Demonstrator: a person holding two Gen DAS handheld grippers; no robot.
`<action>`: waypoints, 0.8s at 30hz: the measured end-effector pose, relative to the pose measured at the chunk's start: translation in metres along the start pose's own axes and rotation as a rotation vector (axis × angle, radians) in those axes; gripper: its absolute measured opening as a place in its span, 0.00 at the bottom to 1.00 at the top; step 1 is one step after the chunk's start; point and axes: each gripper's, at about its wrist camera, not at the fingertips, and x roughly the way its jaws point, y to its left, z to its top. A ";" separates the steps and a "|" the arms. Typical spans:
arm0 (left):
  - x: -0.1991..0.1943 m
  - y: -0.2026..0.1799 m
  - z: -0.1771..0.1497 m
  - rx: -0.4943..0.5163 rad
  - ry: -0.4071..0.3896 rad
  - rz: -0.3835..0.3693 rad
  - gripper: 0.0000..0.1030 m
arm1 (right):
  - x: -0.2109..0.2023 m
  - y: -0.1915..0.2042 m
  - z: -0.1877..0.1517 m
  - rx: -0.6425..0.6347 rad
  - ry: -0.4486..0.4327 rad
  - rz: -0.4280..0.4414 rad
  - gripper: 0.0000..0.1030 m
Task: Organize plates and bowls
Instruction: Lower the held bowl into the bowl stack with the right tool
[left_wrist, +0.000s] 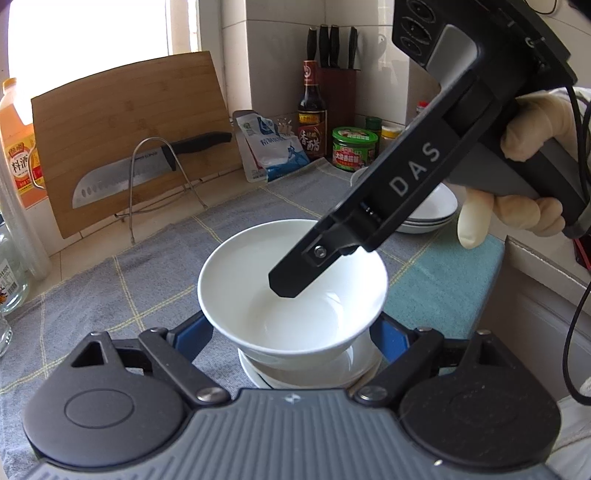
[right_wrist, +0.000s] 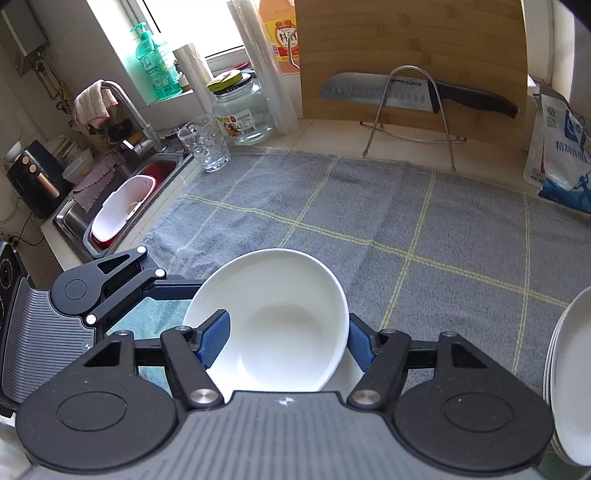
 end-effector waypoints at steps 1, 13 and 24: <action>0.001 0.000 -0.001 0.001 0.004 -0.004 0.88 | 0.001 -0.001 -0.002 0.004 0.004 0.000 0.71; 0.008 -0.002 -0.005 -0.001 0.032 -0.040 0.88 | 0.009 -0.007 -0.008 0.024 0.029 -0.010 0.71; 0.014 -0.001 -0.004 -0.010 0.051 -0.064 0.88 | 0.011 -0.009 -0.010 0.032 0.039 -0.016 0.71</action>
